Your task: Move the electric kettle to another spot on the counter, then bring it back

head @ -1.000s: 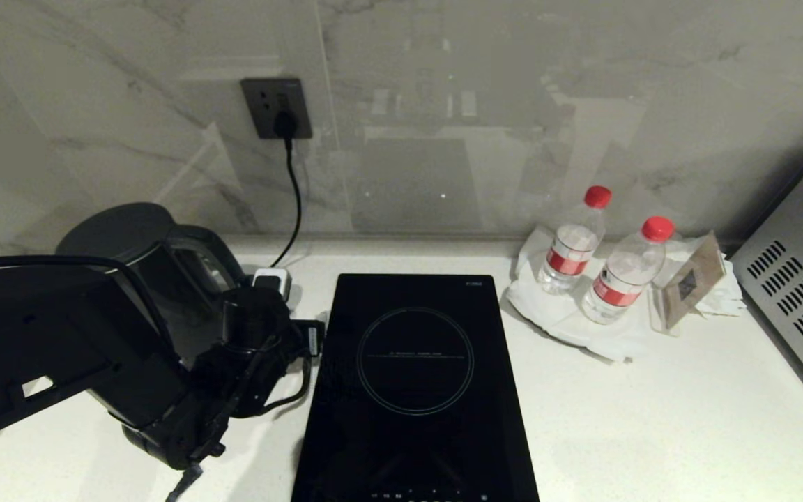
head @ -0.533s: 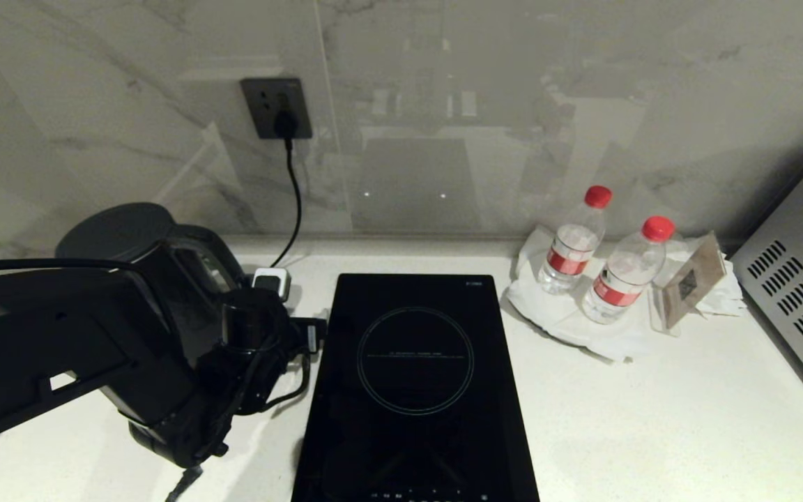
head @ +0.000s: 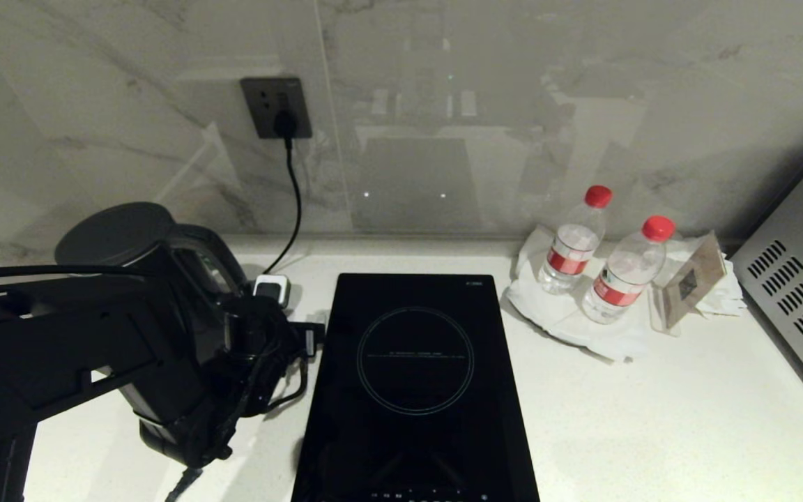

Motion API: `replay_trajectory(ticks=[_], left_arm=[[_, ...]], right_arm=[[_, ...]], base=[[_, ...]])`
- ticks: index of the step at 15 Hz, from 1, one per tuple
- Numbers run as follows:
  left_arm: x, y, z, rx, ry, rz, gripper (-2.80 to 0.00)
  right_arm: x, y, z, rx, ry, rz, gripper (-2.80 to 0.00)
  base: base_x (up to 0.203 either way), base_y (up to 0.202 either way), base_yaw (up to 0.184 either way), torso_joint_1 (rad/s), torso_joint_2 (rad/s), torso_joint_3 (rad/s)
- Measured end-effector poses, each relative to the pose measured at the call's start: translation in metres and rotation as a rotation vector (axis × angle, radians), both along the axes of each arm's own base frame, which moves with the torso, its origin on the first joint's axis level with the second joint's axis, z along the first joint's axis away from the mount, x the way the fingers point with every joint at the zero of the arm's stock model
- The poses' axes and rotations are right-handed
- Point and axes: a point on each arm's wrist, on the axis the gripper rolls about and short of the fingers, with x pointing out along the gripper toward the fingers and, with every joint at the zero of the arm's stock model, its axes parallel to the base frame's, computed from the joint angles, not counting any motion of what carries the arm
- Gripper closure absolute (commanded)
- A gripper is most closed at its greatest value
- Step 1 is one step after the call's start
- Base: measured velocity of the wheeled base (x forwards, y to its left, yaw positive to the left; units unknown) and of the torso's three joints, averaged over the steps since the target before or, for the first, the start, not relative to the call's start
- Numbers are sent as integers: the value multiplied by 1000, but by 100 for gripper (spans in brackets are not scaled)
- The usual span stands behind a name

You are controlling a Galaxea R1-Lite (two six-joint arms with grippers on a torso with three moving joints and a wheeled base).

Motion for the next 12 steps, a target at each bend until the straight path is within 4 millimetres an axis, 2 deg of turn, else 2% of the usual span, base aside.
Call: replay_trajectory(ticks=[3, 8, 12], left_arm=[[-6, 4, 0, -6, 4, 7, -280], [-28, 6, 6, -37, -102, -6, -280], [-25, 14, -3, -29, -93, 18, -280]], right_arm=[[0, 0, 0, 0, 0, 0, 0], [0, 0, 0, 0, 1, 0, 0], [0, 0, 0, 0, 0, 0, 0]], base=[[0, 0, 0, 0, 0, 0], [0, 0, 0, 0, 0, 0], [0, 0, 0, 0, 0, 0]])
